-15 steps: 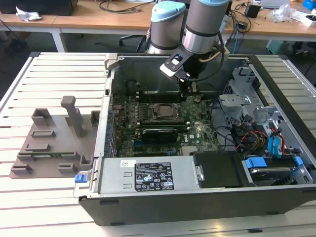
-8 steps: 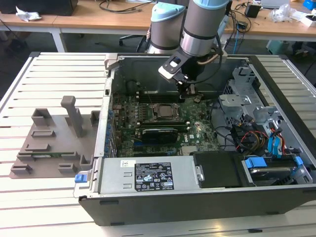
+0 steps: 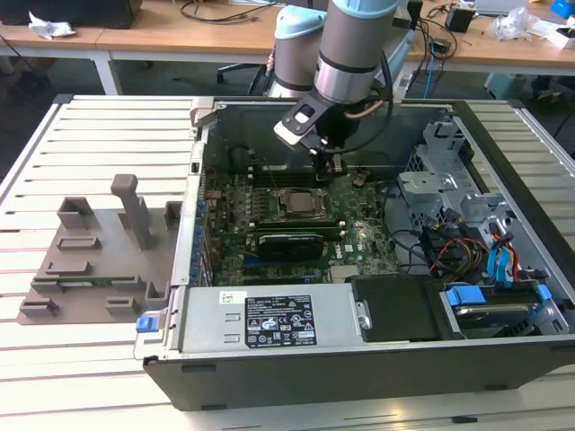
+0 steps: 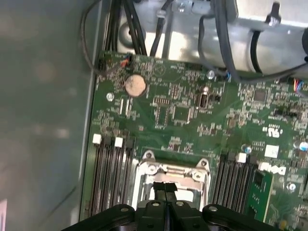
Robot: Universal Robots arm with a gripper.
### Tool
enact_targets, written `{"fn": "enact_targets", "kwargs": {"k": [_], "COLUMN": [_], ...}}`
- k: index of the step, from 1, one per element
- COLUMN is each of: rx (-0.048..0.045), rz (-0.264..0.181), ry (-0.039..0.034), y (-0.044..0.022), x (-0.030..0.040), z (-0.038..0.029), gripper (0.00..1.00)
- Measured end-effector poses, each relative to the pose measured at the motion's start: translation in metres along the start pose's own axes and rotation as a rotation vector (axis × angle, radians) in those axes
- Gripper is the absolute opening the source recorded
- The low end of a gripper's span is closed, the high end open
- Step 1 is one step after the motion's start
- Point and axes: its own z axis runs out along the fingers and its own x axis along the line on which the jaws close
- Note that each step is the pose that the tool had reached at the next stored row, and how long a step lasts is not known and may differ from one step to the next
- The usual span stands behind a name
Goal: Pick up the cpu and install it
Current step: 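Close the cpu cover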
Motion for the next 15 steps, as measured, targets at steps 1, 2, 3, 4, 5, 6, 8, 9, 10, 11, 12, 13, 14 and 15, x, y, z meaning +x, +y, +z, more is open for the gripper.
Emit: {"fn": "enact_targets", "kwargs": {"k": [1,2,3,4,5,6,8,9,10,11,12,13,14,15], "rx": [-0.0001,-0.0002,-0.0002,-0.0003,-0.0003,-0.0003,-0.0004,-0.0004,-0.0005,-0.0005,-0.0004,-0.0005,-0.0005,-0.0006], "rz": [0.000,0.000,0.000,0.000,0.000,0.000,0.000,0.000,0.000,0.000,0.000,0.000,0.000,0.000], "ry": [0.0000,0.0000,-0.0001,-0.0001,-0.0001,-0.0001,-0.0001,-0.0002,0.0000,-0.0001,-0.0001,-0.0001,-0.0001,0.0000], "y": [-0.0018,-0.0036,-0.0052,-0.0067,-0.0084,-0.0114,-0.0146,-0.0167,-0.0190,-0.0219,-0.0243,-0.0267,-0.0294,-0.0318], "x": [0.0002,0.0005,0.0007,0.0009,0.0011,0.0015,0.0020,0.0023,0.0026,0.0029,0.0033,0.0036,0.0040,0.0043], "z": [0.0001,0.0003,0.0004,0.0005,0.0006,0.0008,0.0012,0.0013,0.0016,0.0019,0.0021,0.0023,0.0026,0.0029], "gripper": [0.11,0.11,0.11,0.11,0.11,0.11,0.11,0.11,0.11,0.11,0.11,0.11,0.11,0.11]}}
